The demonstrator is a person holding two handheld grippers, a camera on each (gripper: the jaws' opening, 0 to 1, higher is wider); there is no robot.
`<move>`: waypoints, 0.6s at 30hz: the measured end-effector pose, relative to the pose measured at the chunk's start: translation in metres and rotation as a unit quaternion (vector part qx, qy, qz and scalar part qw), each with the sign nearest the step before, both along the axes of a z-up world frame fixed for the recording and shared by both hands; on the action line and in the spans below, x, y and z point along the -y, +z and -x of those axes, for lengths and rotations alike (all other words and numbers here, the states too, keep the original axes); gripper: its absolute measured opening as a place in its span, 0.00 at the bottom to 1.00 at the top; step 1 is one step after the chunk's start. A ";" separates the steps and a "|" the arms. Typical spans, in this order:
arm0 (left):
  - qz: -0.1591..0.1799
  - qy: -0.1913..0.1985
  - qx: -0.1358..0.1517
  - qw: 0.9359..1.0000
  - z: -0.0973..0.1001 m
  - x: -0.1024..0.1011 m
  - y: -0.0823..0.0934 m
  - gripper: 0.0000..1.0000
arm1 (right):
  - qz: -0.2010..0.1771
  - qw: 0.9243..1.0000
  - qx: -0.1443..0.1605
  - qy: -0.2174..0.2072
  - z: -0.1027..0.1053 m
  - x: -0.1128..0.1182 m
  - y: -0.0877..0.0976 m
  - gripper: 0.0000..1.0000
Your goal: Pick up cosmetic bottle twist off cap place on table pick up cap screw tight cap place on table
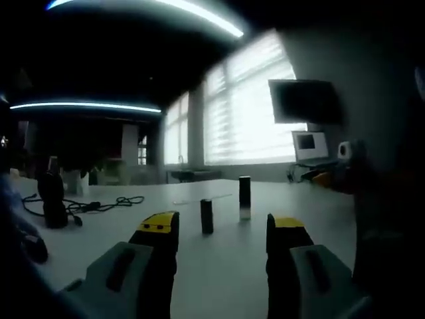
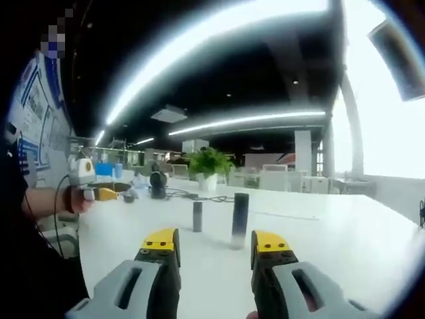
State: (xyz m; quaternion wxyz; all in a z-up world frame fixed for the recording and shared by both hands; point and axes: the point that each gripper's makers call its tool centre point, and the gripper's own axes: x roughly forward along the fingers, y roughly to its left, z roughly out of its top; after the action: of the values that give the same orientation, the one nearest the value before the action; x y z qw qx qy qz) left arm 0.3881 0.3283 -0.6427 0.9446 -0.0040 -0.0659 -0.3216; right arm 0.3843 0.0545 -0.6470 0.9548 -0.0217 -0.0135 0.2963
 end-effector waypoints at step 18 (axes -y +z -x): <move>0.008 0.011 -0.015 1.000 -0.034 -0.005 -0.009 0.45 | 0.005 1.000 0.004 -0.003 -0.026 0.003 0.004 0.38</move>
State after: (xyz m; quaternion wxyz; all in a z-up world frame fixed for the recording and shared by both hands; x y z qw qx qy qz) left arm 0.4223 0.3337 -0.6512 0.9490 -0.0159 -0.0543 -0.3103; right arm 0.4099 0.0515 -0.6435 0.9554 -0.0273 -0.0159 0.2937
